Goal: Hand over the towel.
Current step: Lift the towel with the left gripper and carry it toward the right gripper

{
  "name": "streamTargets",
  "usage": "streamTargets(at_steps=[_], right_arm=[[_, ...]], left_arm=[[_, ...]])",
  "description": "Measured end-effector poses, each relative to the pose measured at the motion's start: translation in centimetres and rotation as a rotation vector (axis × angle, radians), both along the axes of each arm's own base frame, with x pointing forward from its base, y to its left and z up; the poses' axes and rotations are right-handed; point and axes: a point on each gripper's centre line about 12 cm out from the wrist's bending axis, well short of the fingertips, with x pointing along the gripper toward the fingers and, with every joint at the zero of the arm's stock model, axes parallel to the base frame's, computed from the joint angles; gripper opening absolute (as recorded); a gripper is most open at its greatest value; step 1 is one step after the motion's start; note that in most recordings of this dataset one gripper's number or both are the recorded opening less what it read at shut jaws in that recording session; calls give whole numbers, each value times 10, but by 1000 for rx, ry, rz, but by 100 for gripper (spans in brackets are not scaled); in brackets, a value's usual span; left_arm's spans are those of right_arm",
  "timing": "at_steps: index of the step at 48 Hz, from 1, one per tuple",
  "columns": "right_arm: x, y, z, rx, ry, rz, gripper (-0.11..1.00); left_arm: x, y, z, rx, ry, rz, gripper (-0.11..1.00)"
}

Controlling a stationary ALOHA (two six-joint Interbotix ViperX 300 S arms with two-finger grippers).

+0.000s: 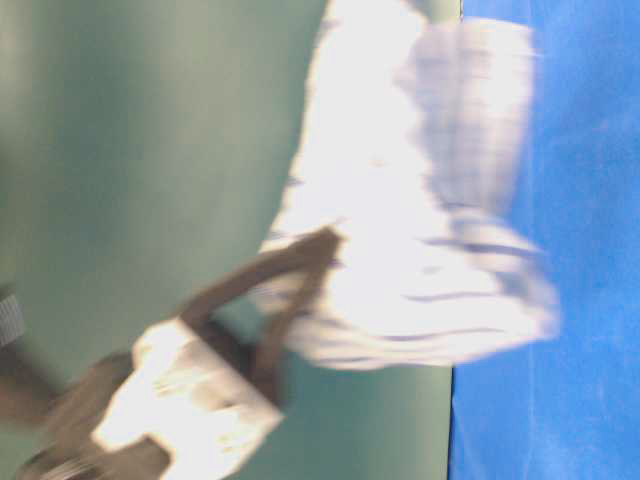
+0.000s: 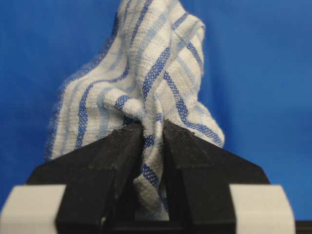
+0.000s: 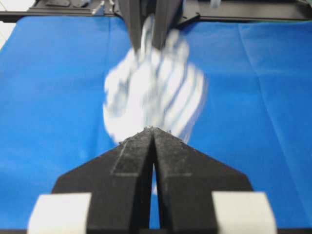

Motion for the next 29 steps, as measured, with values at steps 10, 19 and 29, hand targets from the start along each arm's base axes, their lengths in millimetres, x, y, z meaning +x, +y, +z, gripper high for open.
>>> streamTargets(at_steps=[10,19,29], right_arm=[[0,0,5,-2,-31,0,0],[0,0,8,-3,-57,-1,0],[4,0,7,-3,-72,1,0]], left_arm=[[-37,0,39,-4,-258,1,9],[-66,1,43,-6,-408,5,9],[-76,1,44,-8,-463,6,9]])
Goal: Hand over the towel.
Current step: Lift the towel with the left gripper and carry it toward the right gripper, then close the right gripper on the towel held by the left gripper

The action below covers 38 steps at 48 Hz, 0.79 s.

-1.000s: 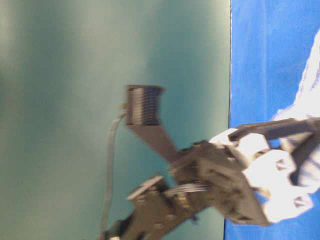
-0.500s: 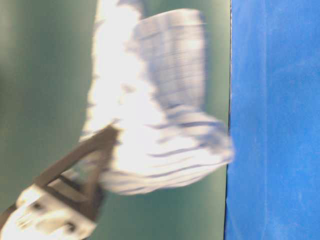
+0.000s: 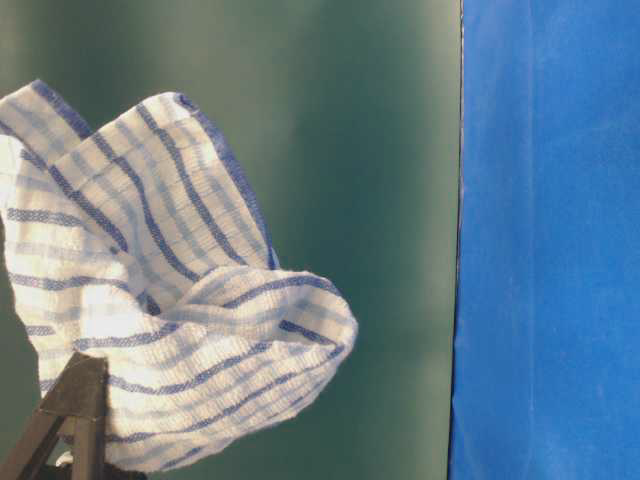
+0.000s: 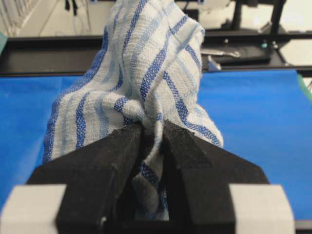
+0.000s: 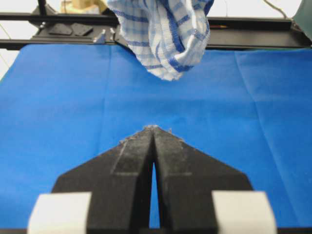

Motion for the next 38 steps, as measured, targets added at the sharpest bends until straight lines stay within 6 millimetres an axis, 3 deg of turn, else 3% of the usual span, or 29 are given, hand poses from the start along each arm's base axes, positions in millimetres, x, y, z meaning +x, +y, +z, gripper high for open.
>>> streamTargets(at_steps=[18,30,38], right_arm=[[27,-2,6,4,-64,-7,2],[82,-5,-1,12,-35,-16,69],[132,-7,-2,28,-25,-23,71]], left_arm=[[0,-1,0,1,-9,-2,9],[0,0,1,-3,-18,-1,9],[0,0,1,-5,-18,-1,9]])
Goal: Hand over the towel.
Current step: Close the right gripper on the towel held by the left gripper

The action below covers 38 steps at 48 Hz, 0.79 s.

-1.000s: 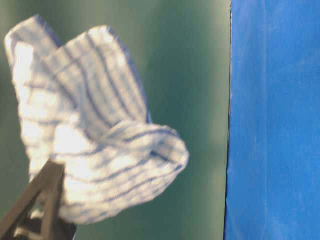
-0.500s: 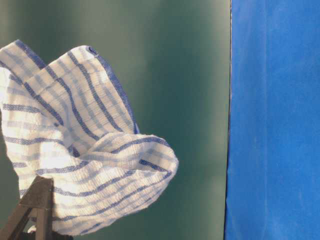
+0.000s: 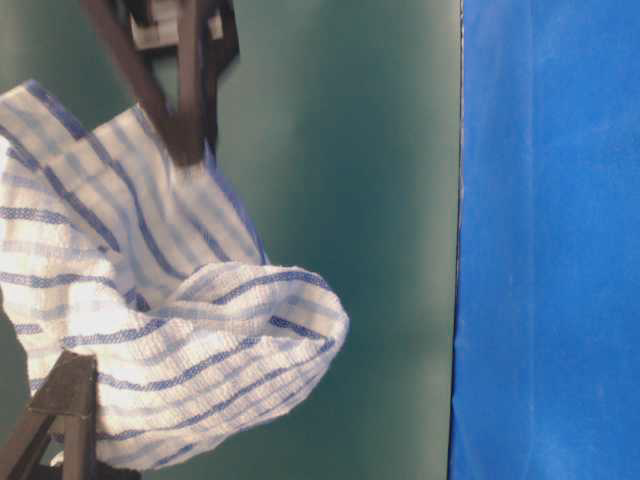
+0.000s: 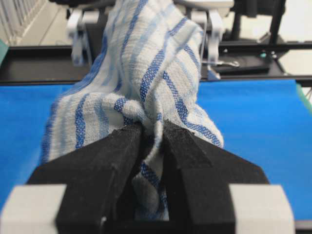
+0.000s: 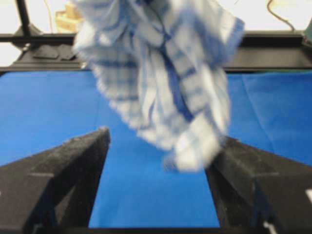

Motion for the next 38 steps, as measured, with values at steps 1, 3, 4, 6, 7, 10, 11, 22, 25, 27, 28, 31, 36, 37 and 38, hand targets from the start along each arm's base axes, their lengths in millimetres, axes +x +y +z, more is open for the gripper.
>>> streamTargets(at_steps=[1,3,4,6,7,10,11,22,25,27,28,31,36,37,38], right_arm=[[7,0,-1,1,3,-1,71],[18,-1,0,3,3,-3,71],[25,-1,-1,6,6,-4,71],[38,-2,-2,6,14,-5,71],[42,-2,-2,6,15,-4,71],[59,-3,-3,8,35,-6,71],[64,-3,-3,6,38,-5,71],[104,-1,-5,7,84,1,71],[111,1,-4,7,87,6,71],[114,1,-3,9,86,6,70],[115,2,-3,9,86,7,70],[117,1,-2,7,81,7,70],[119,2,-2,7,83,8,58],[119,2,-1,6,83,8,53],[119,1,-1,4,84,6,48]], left_arm=[[0,0,1,1,-3,0,9],[0,0,0,0,-2,0,9],[0,0,0,1,-2,1,9],[0,0,0,0,-2,0,9],[0,0,1,0,-3,0,9],[0,0,1,0,-5,0,9],[0,0,0,0,-2,0,9],[0,0,0,0,0,2,9],[0,1,0,2,0,3,9],[0,1,0,2,0,5,9],[0,1,0,3,-2,4,9],[0,2,0,5,0,6,9],[0,2,0,6,0,8,9],[0,2,-1,6,3,6,9],[0,2,0,6,0,8,9]])
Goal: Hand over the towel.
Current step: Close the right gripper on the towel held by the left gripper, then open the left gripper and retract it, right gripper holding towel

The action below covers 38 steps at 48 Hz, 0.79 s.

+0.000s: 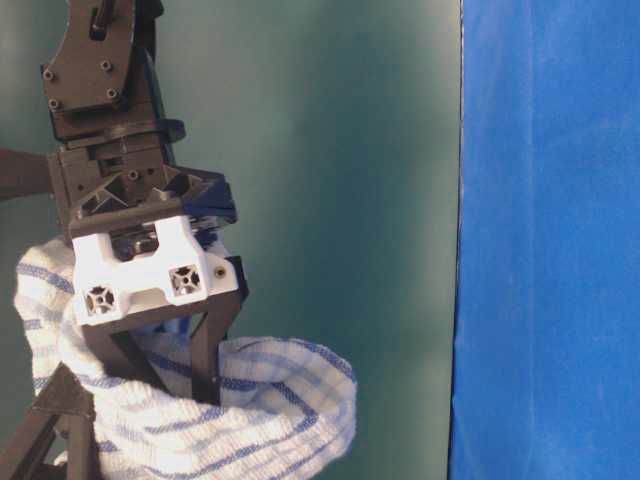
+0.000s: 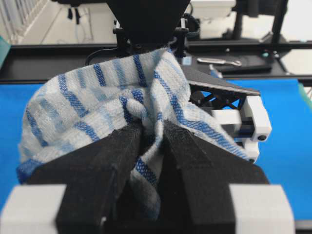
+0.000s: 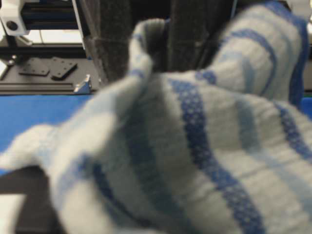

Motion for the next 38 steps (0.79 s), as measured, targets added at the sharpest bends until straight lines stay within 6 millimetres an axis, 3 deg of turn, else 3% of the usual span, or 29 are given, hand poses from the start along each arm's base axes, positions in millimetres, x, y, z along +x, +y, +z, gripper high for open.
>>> streamTargets(at_steps=[7,24,33,38], right_arm=[[0,0,-2,-4,17,1,7],[0,0,-4,-7,28,2,6],[-2,0,-6,-4,43,1,6],[-11,0,-7,-5,58,2,6]], left_arm=[[0,0,-1,0,3,0,9],[2,1,-5,0,15,5,12],[1,1,-4,-9,20,4,67],[-5,2,-4,-11,18,6,89]])
